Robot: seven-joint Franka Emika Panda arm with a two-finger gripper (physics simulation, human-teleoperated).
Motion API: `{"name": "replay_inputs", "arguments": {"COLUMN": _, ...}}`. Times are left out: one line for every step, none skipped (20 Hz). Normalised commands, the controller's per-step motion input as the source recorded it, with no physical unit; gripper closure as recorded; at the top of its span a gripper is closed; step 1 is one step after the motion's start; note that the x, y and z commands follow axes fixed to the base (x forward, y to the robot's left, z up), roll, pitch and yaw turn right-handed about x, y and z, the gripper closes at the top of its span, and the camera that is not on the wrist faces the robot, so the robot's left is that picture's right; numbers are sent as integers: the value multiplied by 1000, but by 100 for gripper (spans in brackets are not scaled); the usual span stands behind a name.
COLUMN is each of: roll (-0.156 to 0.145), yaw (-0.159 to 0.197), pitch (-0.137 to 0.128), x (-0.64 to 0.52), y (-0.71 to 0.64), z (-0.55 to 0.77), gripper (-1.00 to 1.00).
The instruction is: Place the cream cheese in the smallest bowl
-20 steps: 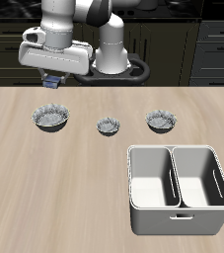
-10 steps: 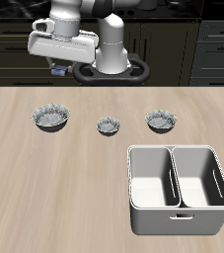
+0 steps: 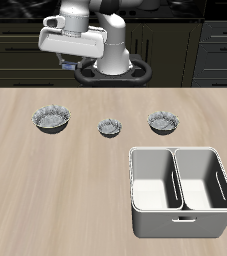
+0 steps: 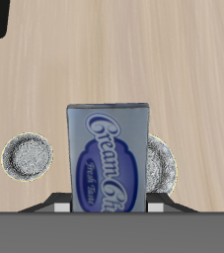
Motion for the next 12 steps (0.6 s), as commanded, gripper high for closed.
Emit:
{"name": "replay_inputs", "arguments": {"roll": 35, "yaw": 38, "pitch": -7, "x": -355, "y": 450, "z": -292, "gripper": 100}}
{"name": "replay_inputs", "arguments": {"roll": -94, "yaw": 95, "pitch": -34, "x": -22, "y": 17, "z": -201, "gripper": 100}}
{"name": "replay_inputs", "arguments": {"roll": -45, "yaw": -52, "pitch": 101, "x": 22, "y": 188, "z": -278, "gripper": 100}}
{"name": "replay_inputs", "arguments": {"roll": 56, "yaw": 66, "pitch": -13, "x": -15, "y": 315, "z": -94, "gripper": 100}}
{"name": "replay_inputs", "arguments": {"roll": -76, "yaw": -41, "pitch": -45, "x": -76, "y": 139, "z": -38, "gripper": 100}}
{"name": "replay_inputs", "arguments": {"roll": 63, "yaw": -35, "pitch": -32, "x": -30, "y": 220, "z": -41, "gripper": 100}}
{"name": "replay_inputs", "arguments": {"roll": -78, "yaw": -25, "pitch": -15, "x": -38, "y": 65, "z": -121, "gripper": 100}}
{"name": "replay_inputs", "arguments": {"roll": -8, "yaw": -14, "pitch": -22, "x": -35, "y": 103, "z": -101, "gripper": 100}}
{"name": "replay_inputs", "arguments": {"roll": 54, "yaw": -37, "pitch": 92, "x": 36, "y": 126, "z": -257, "gripper": 100}}
{"name": "replay_inputs", "arguments": {"roll": -23, "yaw": -18, "pitch": 33, "x": 33, "y": 218, "z": -231, "gripper": 100}}
{"name": "replay_inputs", "arguments": {"roll": -1, "yaw": -33, "pitch": 67, "x": 172, "y": 329, "z": -233, "gripper": 100}}
{"name": "replay_inputs", "arguments": {"roll": 9, "yaw": -35, "pitch": 8, "x": 25, "y": 184, "z": -18, "gripper": 100}}
